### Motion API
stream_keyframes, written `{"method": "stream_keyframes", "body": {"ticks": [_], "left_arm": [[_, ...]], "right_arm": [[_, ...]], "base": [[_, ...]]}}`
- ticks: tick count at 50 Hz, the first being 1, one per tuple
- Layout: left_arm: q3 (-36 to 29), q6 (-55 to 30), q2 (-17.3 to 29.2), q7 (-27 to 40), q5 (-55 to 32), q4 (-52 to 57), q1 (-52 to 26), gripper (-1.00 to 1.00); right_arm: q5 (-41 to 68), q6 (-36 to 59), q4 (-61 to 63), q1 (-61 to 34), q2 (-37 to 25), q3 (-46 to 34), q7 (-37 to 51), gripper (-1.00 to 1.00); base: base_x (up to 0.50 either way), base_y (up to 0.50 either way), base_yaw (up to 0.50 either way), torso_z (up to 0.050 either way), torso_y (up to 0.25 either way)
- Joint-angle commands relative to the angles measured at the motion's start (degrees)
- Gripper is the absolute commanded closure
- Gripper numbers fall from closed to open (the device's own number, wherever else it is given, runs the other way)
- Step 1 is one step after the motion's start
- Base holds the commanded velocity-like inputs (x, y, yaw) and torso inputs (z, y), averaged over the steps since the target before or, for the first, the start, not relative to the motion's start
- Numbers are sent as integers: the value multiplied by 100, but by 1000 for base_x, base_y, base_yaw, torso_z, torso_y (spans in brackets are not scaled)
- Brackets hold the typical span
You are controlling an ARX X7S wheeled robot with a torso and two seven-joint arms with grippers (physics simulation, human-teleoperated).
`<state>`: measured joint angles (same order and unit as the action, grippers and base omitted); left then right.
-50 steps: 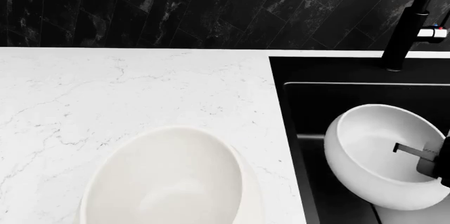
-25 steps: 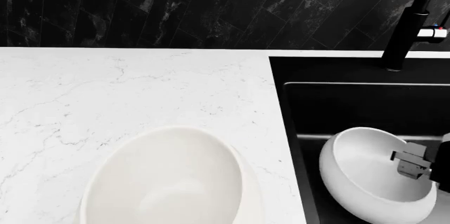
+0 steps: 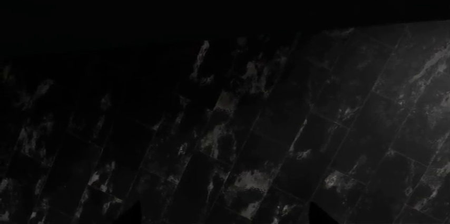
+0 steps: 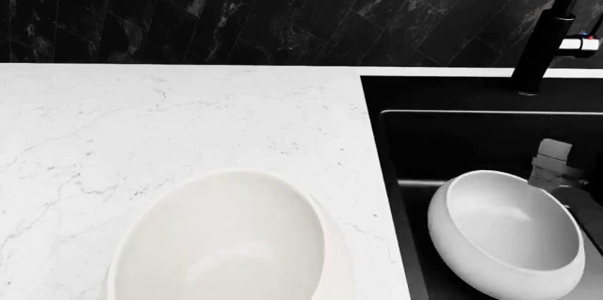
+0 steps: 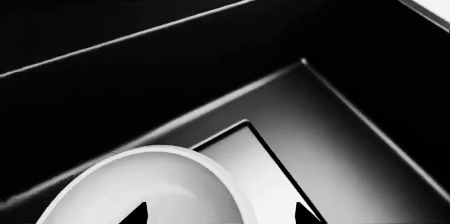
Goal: Stack the bowls in the sink.
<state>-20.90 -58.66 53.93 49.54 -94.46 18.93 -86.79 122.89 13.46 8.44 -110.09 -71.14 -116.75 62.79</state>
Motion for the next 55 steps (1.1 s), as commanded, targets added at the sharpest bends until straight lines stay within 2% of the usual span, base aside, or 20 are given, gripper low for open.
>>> {"method": "stream_keyframes", "body": {"ticks": [1, 22, 31, 41, 47, 55], "left_arm": [[-12, -13, -2, 38, -50, -6, -45, -100], [-6, 26, 38, 32, -50, 14, -9, -100], [12, 69, 56, 26, -43, 20, 34, -100], [13, 75, 63, 31, -63, 22, 19, -100], [8, 84, 56, 27, -47, 16, 6, -100], [-18, 75, 35, 45, -57, 34, -6, -100]], "right_arm": [[-327, 120, 481, -411, 38, 332, -339, -100], [-752, 228, 1563, -1041, 293, 983, -879, -100], [-296, 511, 2019, -1491, 366, 1312, -703, -100], [-198, 509, 2307, -1541, 640, 1488, -637, -100], [171, 766, 2393, -1831, 713, 1651, -456, -100], [1416, 1581, 2109, -2439, 962, 2474, -67, -100]], "base": [[0, 0, 0, 0, 0], [0, 0, 0, 0, 0], [0, 0, 0, 0, 0], [0, 0, 0, 0, 0], [0, 0, 0, 0, 0], [0, 0, 0, 0, 0]]}}
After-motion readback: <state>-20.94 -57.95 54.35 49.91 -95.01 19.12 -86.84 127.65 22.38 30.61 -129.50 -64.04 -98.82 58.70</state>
